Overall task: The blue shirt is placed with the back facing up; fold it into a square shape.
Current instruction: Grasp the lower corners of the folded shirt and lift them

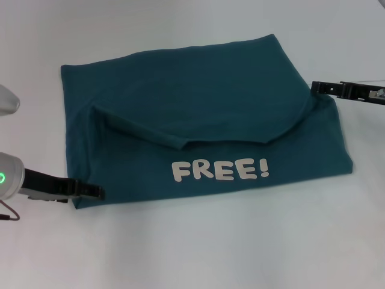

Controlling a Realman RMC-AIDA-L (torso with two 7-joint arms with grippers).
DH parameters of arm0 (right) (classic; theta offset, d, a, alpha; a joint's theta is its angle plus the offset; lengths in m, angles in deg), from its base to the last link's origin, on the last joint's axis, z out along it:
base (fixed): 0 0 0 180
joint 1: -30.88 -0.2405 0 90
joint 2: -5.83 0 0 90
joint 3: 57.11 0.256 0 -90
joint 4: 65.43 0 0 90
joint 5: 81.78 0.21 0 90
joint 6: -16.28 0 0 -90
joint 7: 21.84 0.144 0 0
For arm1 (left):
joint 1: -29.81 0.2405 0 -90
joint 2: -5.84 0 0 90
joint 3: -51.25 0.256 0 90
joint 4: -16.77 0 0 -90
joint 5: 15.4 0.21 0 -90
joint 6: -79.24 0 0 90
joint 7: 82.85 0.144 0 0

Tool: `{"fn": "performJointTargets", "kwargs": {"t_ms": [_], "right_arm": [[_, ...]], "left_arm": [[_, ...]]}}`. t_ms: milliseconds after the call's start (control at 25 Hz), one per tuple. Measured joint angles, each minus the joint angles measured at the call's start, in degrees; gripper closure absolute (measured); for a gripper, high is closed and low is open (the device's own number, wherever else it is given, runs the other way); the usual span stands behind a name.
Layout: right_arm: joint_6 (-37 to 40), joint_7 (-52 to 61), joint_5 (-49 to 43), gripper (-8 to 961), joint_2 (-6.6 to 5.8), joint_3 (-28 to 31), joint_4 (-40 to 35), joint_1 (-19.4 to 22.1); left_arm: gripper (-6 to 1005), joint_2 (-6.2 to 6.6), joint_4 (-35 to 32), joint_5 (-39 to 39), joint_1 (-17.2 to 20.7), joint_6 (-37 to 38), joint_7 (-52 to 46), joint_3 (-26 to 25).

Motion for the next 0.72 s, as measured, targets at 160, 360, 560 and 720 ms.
{"fn": "performJointTargets", "kwargs": {"t_ms": [160,360,560,720], "right_arm": [[-0.1,0.0,0.0,29,0.13,0.0,0.0,-0.1],[0.1,0.0,0.0,33,0.16,0.0,0.0,0.1],[0.1,0.0,0.0,32,0.22,0.1,0.0,0.3],[0.1,0.0,0.0,38,0.32,0.3,0.0,0.4]], "left_arm": [[89,0.01,0.7,0.0,-0.4,-0.5,0.1,0.0],[96,0.01,1.0,0.0,-0.4,-1.3,0.1,0.0],[103,0.02,1.5,0.0,-0.5,-1.8,0.1,0.0],[108,0.15,2.2,0.0,-0.7,-1.9,0.0,0.0]]}}
